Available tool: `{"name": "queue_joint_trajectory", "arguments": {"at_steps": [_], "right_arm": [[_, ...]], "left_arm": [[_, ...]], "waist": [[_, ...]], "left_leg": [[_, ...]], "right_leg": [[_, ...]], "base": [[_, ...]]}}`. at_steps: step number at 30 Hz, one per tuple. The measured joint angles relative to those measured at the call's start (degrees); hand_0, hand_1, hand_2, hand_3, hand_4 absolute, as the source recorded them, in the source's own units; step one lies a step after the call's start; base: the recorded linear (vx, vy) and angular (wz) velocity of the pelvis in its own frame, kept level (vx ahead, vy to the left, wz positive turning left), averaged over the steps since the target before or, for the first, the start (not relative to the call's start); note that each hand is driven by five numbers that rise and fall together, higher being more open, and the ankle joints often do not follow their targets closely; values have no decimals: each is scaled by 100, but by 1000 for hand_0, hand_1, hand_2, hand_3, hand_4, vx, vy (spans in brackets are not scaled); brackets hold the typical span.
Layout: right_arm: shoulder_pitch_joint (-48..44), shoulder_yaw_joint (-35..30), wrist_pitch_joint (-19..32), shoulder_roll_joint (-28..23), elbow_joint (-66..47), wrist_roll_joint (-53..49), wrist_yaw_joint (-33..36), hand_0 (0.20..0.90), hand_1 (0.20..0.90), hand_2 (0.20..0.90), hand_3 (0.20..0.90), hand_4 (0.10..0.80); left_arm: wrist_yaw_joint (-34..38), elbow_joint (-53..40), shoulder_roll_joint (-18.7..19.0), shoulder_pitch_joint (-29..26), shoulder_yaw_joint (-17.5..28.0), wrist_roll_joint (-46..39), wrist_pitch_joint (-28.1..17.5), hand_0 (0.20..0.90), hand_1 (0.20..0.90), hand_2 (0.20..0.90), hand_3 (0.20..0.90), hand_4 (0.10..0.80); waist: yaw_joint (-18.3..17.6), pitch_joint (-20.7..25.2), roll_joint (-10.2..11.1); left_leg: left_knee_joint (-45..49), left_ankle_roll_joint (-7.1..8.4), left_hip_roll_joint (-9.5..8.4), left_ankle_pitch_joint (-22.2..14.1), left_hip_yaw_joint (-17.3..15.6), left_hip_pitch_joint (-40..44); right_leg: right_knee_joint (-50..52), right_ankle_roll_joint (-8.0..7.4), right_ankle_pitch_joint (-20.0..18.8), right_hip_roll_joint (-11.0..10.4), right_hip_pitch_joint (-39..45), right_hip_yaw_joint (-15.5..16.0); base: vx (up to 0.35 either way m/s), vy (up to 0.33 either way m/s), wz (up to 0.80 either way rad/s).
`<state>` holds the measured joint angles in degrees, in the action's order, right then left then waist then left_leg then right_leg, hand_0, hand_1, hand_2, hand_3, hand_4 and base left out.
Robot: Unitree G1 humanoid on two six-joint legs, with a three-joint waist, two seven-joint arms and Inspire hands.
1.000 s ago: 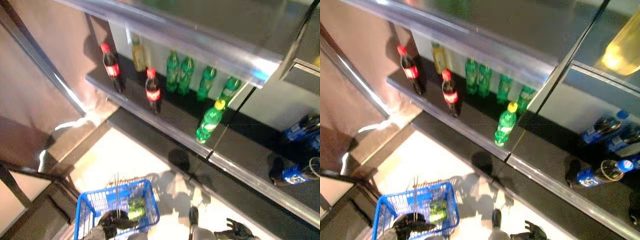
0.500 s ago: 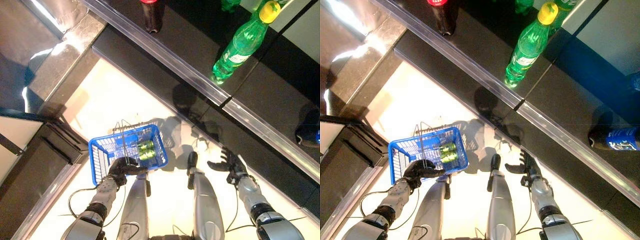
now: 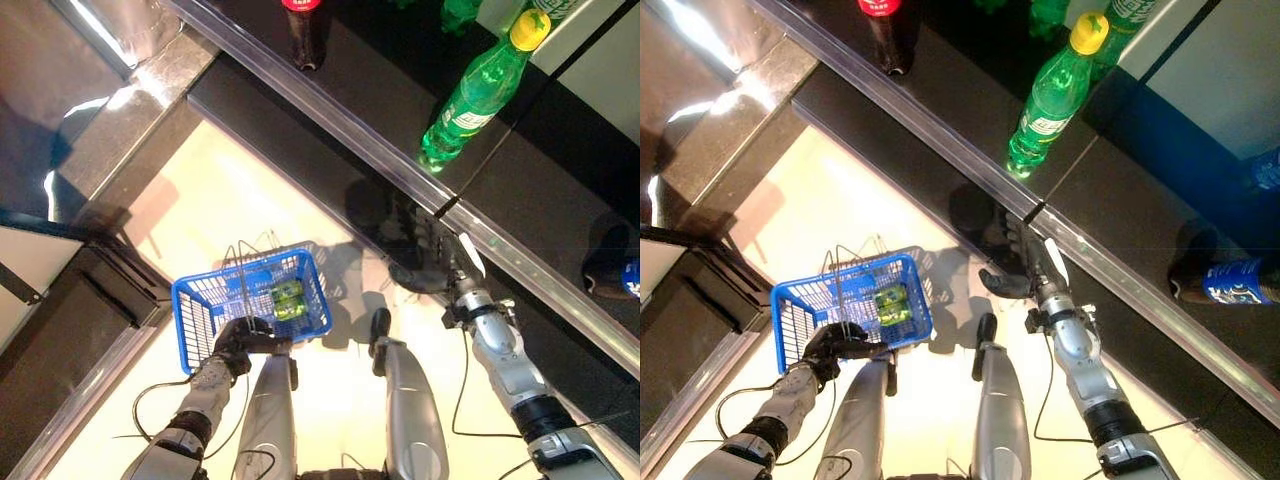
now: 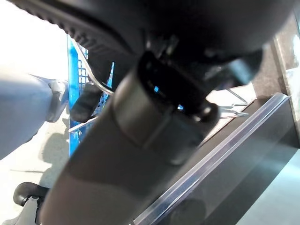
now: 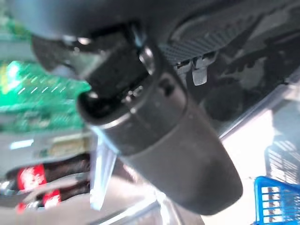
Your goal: Pick up the drink and place into the basket.
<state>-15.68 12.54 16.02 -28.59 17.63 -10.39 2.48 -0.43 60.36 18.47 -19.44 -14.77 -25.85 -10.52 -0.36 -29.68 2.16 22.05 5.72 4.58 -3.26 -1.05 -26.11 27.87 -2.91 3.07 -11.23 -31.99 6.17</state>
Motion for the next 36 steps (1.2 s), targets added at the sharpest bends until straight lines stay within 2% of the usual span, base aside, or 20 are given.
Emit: {"name": "queue_joint_trajectory", "arguments": {"at_steps": [6,18,24,28,36], "right_arm": [[-45,15,14,-266,-933,201,-86,900,900,900,900,800],[-59,15,13,-345,-1305,250,7,900,900,900,900,800],[-44,-119,114,-267,-1316,-156,322,900,900,900,900,800],[44,-387,361,-41,-1314,-381,590,900,900,900,900,800],[286,-468,589,160,-1233,-570,1003,900,900,900,900,800]], "left_arm": [[-4,0,3,4,-3,0,-4,300,300,300,200,100],[-4,35,1,35,-10,0,-80,300,300,300,200,100],[-5,107,-12,91,-11,0,-123,300,300,300,200,100],[-4,155,-14,140,-11,0,-164,300,300,300,200,100],[1,153,-28,200,-11,0,-186,300,300,300,200,100]], "waist": [[3,-5,5],[-7,-58,5],[-10,-68,0],[-12,-70,0],[-99,-71,-2]], "left_leg": [[-5,0,-4,0,1,10],[-101,2,-13,1,1,113],[-146,28,-22,16,-2,250],[-194,22,-33,12,-5,342],[-201,14,-27,7,-10,391]], "right_leg": [[0,-22,16,-16,12,8],[-2,-33,80,-52,99,76],[-14,-19,84,-58,233,86],[-26,-24,118,-76,298,84],[-26,-20,120,-70,338,78]], "base": [[11,0,1],[19,-3,1],[6,-1,0],[0,0,0],[0,0,0]]}}
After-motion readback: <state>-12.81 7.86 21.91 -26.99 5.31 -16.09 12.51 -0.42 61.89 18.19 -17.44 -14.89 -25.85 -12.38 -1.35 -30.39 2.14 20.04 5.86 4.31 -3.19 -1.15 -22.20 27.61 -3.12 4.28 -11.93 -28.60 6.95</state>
